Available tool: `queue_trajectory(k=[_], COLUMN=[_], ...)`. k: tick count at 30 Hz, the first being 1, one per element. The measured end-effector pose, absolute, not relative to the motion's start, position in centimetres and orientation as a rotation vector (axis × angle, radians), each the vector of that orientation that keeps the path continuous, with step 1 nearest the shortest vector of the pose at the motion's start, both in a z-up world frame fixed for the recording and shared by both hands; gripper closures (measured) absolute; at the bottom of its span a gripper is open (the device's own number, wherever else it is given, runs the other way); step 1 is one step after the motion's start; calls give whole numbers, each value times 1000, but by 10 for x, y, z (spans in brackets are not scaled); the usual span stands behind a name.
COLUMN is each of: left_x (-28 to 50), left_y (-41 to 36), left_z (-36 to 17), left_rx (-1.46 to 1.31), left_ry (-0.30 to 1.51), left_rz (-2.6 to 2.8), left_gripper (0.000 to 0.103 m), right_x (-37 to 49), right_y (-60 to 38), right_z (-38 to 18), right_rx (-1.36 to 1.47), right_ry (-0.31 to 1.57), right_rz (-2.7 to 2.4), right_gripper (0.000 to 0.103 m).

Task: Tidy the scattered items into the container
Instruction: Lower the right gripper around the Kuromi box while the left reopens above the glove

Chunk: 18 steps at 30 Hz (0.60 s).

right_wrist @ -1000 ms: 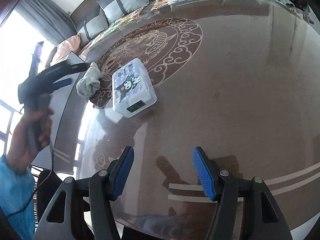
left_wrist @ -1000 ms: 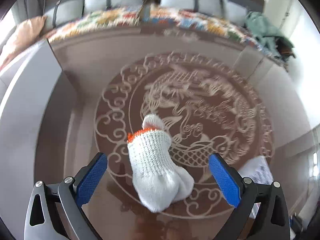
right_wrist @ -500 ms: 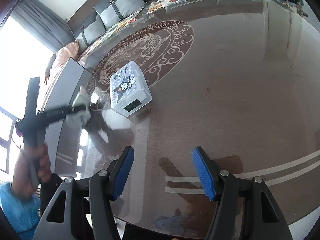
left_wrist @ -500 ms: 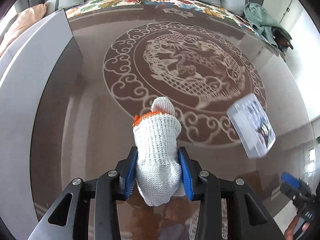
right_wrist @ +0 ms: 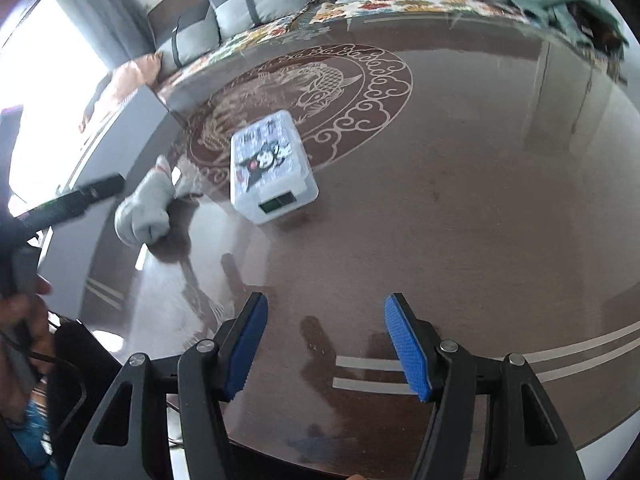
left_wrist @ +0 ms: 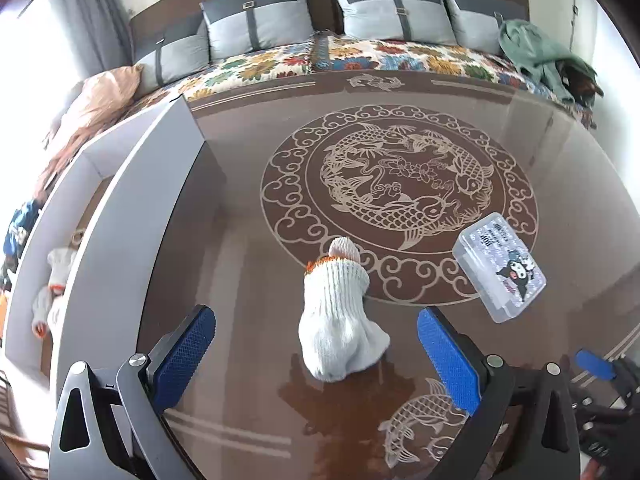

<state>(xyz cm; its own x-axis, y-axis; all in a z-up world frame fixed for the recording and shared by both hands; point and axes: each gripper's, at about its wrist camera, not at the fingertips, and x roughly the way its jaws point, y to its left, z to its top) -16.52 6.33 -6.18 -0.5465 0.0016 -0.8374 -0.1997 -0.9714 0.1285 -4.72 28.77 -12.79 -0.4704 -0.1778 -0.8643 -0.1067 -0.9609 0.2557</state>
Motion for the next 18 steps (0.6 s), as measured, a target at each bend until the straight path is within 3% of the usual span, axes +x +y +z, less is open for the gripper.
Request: queue_trajectory(k=[11,18], left_x=[-155,-134], left_y=[58,33], left_z=[-57,-62], left_rx=[-1447,-1426], left_ry=[259,-30], left_rz=[2679,2633], left_gripper=[0,0], right_x=[-39,-19], right_y=[283,287], right_z=[-135,-136], right_rx=[1597,1410], right_ry=[-398,-562], right_rz=[-2698,-2829], right_gripper=[40,40])
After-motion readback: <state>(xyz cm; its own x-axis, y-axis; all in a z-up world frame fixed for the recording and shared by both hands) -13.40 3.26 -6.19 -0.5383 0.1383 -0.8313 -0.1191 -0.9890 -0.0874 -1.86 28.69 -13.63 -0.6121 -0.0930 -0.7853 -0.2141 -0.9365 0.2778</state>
